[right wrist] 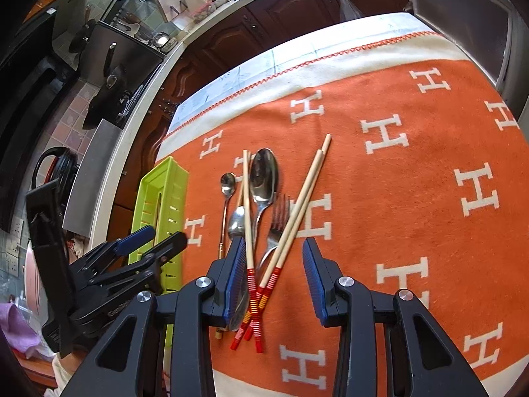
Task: Organize utensils
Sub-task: 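Grasp a gold-handled teaspoon with the left tool while the right tool grasps a red-tipped chopstick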
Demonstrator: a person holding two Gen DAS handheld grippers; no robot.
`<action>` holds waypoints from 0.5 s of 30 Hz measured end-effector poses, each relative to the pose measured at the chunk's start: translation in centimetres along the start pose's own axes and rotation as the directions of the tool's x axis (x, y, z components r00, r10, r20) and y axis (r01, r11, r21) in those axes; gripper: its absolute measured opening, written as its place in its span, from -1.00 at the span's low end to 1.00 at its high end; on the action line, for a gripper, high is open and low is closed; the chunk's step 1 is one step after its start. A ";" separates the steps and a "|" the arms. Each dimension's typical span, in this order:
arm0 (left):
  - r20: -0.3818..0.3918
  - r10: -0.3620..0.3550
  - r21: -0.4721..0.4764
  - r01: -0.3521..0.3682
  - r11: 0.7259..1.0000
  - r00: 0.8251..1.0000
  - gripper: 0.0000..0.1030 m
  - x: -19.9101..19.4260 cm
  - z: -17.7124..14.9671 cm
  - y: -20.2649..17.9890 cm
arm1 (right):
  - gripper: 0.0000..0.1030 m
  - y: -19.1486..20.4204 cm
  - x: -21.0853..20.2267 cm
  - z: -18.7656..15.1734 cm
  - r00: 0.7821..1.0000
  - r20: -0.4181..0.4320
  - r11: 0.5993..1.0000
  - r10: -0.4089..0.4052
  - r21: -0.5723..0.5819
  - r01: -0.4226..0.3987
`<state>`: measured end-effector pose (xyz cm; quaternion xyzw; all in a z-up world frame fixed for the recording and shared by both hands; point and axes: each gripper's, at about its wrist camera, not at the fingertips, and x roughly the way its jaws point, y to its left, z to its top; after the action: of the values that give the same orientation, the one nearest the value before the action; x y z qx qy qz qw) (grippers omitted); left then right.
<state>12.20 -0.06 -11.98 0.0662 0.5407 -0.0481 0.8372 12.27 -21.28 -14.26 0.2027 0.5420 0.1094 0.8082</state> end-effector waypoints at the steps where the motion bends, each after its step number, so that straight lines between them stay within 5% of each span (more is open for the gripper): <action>1: -0.012 0.003 0.003 -0.002 1.000 1.000 0.09 0.5 0.1 -0.2 | -0.30 -0.1 0.1 0.1 1.000 -0.001 1.000 0.000 0.001 0.000; 15: -0.115 -0.008 -0.010 0.007 1.000 0.993 -0.12 4.6 -0.6 -0.5 | -0.30 -2.1 2.7 0.6 0.999 -0.030 0.999 0.013 0.035 -0.012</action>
<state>13.50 -0.49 -16.39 0.0628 0.5883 -0.0447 0.8050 13.79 -22.24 -17.20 0.2185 0.5545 0.1083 0.7956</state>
